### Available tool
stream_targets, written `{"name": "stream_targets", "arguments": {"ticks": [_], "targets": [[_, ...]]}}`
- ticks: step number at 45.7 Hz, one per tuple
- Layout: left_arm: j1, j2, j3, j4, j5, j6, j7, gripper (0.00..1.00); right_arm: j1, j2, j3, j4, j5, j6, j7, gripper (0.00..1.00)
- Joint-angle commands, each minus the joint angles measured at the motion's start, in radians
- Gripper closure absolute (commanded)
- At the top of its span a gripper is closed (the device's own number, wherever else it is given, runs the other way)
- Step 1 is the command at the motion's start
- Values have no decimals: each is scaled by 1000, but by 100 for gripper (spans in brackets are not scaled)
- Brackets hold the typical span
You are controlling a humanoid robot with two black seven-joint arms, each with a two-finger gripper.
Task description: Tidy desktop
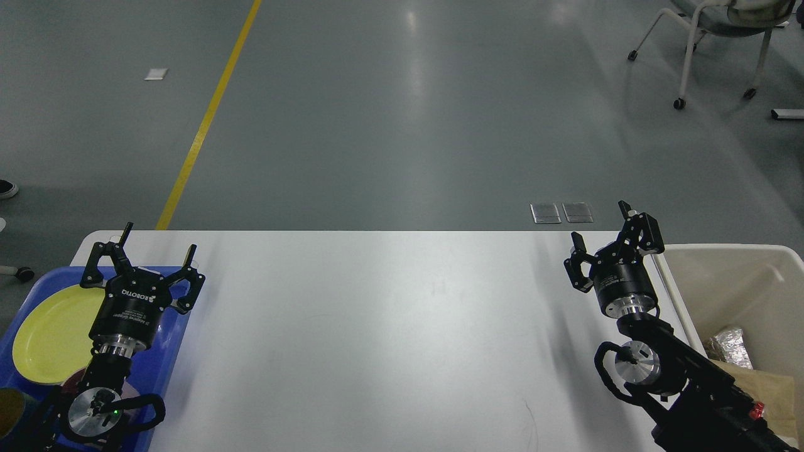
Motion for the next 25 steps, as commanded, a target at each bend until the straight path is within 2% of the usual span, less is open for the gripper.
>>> {"name": "stream_targets", "arguments": {"ticks": [1, 25], "targets": [[0, 0, 0, 0, 0, 0, 0, 4, -2, -6, 3, -5, 0, -1, 3, 0], [1, 0, 0, 0, 0, 0, 0, 4, -33, -44, 39, -8, 66, 0, 5, 0]]}}
